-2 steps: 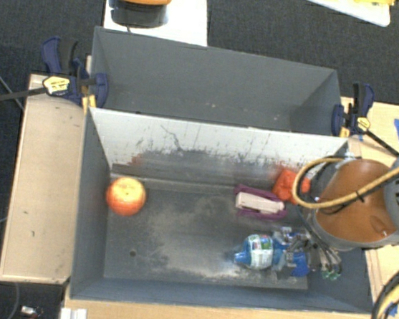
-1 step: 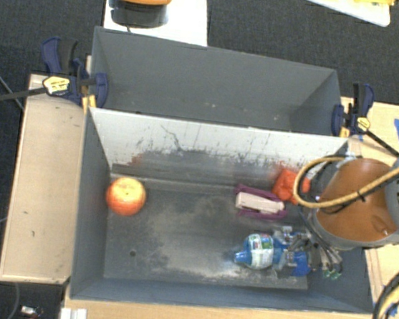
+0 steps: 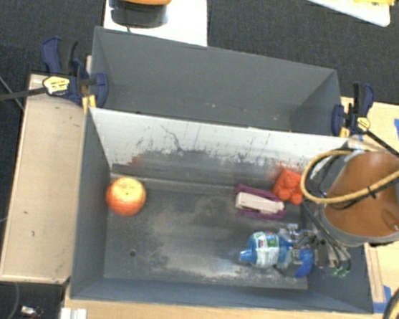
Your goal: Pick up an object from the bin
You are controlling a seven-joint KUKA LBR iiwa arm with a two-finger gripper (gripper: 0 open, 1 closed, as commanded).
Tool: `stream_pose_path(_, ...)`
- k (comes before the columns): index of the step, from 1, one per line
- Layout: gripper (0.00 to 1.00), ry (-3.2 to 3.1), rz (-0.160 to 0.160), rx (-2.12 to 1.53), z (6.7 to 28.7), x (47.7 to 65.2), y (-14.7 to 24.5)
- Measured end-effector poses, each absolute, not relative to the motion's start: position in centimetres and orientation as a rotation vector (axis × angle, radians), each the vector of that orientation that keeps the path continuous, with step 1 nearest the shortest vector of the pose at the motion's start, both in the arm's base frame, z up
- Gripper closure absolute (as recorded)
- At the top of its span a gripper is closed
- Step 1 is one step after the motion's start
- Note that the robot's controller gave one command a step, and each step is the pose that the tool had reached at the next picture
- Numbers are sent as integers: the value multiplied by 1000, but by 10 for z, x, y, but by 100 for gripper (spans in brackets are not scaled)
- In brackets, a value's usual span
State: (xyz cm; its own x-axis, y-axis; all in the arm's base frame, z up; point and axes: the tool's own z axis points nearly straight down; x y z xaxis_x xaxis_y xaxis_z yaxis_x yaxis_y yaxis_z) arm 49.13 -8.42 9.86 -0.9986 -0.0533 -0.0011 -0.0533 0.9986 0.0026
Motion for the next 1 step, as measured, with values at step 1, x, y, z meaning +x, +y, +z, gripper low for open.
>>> stream_pose_path(1, 100, 3135, 3, -85, 136, 493, -84)
